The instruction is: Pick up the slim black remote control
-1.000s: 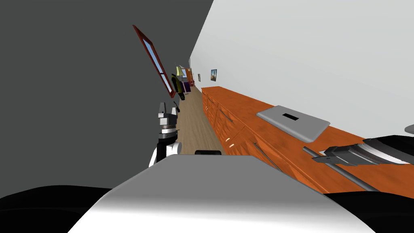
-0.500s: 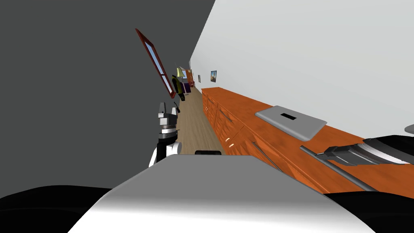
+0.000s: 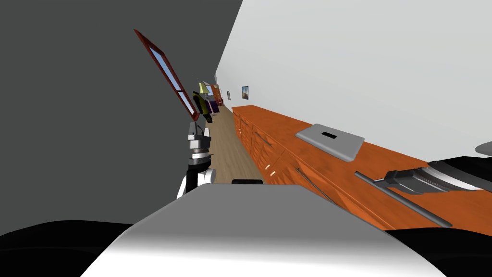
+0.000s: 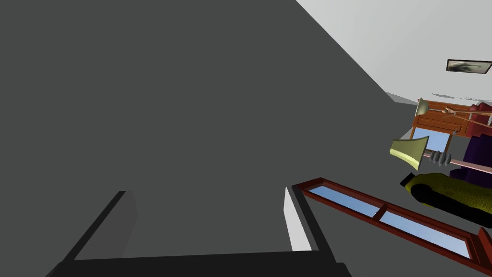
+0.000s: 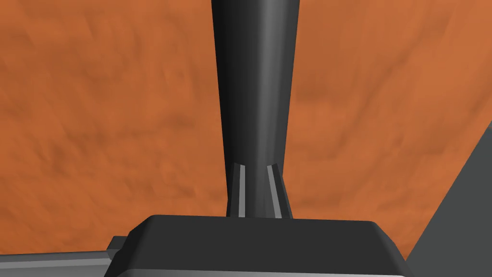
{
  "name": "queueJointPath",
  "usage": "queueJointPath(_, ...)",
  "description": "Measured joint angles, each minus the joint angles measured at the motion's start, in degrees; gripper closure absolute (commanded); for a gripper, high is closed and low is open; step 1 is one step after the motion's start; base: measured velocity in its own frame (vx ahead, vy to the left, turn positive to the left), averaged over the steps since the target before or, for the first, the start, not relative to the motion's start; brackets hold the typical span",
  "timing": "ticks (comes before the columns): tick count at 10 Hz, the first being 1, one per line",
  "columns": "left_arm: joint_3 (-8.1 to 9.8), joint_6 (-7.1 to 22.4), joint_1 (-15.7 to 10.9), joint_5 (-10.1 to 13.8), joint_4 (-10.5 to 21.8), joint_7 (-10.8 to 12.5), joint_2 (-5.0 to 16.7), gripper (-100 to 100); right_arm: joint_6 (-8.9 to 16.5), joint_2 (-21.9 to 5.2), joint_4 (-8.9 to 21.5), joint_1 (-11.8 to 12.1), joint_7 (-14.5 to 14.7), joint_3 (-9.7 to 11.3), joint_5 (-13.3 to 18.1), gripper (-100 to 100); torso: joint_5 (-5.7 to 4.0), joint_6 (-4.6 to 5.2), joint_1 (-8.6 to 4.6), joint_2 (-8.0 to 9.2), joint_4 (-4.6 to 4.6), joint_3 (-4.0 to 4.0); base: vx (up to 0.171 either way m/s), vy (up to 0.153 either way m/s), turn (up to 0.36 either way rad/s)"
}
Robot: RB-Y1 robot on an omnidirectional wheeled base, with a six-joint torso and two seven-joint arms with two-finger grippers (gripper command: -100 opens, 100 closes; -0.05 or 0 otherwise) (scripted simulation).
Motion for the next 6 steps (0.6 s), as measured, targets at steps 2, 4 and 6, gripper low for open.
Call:
queueJointPath(2, -0.01, 0.0, 0.0, 0.0, 0.0, 0.0, 0.0, 0, 0.4, -2.2, -1.3, -0.8, 2.9, 2.5, -2.6, 100, -0.01, -0.10, 0.07, -0.02, -0.02, -0.03, 0.096, 0.033, -0.052)
queueJointPath(4, 0.00, 0.0, 0.0, 0.0, 0.0, 0.0, 0.0, 0, -0.8, -2.0, -1.2, -0.9, 2.7, -0.2, -0.2, 100, 0.01, 0.05, -0.05, 0.22, 0.05, 0.12, 0.106, 0.010, -0.283)
queueJointPath(6, -0.01, 0.0, 0.0, 0.0, 0.0, 0.0, 0.0, 0, -1.1, -2.4, -1.6, -1.1, 3.6, -0.5, 0.2, 0, -0.01, -0.10, -0.05, 0.30, 0.04, 0.15, 0.035, 0.011, -0.035)
